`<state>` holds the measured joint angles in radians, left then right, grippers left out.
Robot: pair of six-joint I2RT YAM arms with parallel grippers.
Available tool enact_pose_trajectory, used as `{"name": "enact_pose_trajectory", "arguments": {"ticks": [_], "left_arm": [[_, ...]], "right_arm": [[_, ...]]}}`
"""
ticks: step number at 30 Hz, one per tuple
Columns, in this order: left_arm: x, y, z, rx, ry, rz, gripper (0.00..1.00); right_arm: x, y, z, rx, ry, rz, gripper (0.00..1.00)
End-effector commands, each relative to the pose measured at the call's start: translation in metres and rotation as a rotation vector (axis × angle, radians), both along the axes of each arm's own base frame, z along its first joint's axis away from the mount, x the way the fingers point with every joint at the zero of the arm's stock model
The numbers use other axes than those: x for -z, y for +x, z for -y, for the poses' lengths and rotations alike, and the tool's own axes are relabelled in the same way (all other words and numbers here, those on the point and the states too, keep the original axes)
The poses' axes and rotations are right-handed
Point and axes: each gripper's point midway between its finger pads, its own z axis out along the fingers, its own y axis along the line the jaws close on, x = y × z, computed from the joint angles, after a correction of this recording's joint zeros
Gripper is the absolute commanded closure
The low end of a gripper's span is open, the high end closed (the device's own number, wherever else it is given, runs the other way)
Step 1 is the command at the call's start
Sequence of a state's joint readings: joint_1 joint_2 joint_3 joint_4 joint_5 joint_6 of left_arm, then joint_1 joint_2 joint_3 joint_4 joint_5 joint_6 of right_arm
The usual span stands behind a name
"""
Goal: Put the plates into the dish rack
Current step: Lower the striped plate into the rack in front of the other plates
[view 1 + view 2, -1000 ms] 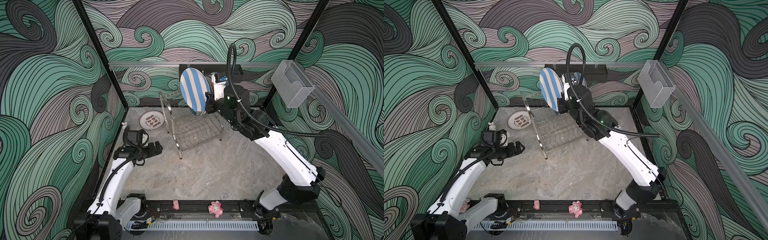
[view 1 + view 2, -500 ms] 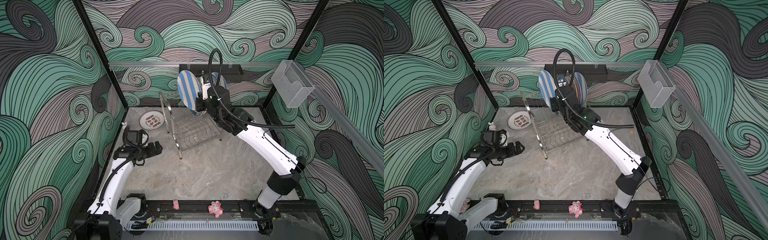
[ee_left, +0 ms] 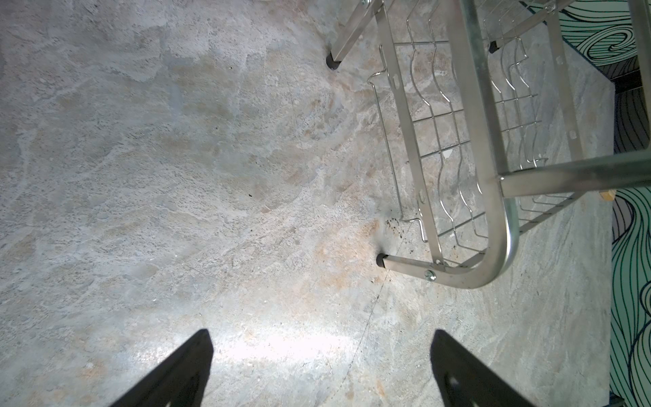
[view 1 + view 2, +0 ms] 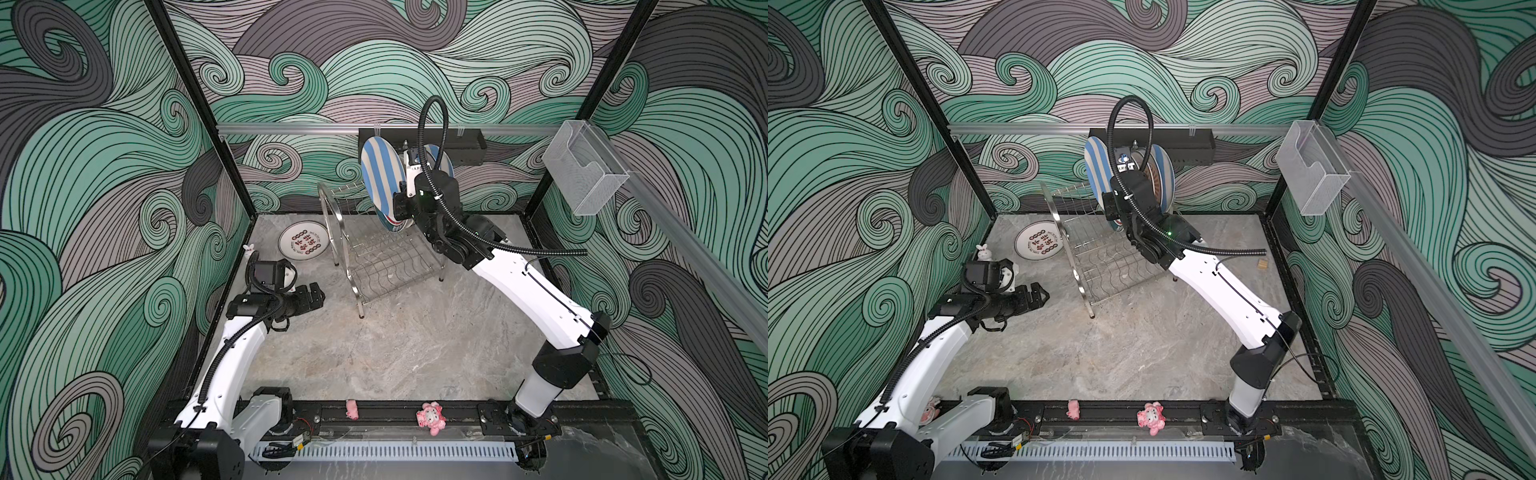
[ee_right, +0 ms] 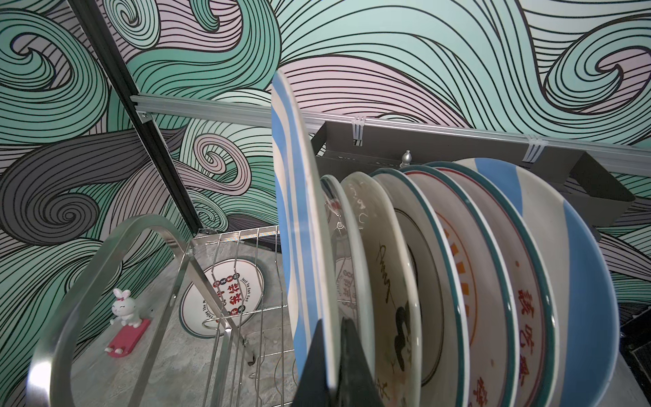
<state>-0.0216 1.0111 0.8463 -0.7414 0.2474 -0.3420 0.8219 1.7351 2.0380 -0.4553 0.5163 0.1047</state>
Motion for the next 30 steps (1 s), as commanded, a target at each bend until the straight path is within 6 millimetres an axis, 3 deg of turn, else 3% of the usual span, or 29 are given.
{"name": "enact_pose_trajectory", "arguments": {"ticks": [1,30], "left_arm": [[0.002,-0.001,-0.001,0.012,0.004,-0.006,0.01],[0.003,-0.001,-0.002,0.008,0.006,-0.01,0.01]], "right_arm": [[-0.018,0.006,-0.002,0.012,0.066,0.046,1.0],[0.03,0.017,-0.001,0.018,0.04,-0.045,1.0]]}}
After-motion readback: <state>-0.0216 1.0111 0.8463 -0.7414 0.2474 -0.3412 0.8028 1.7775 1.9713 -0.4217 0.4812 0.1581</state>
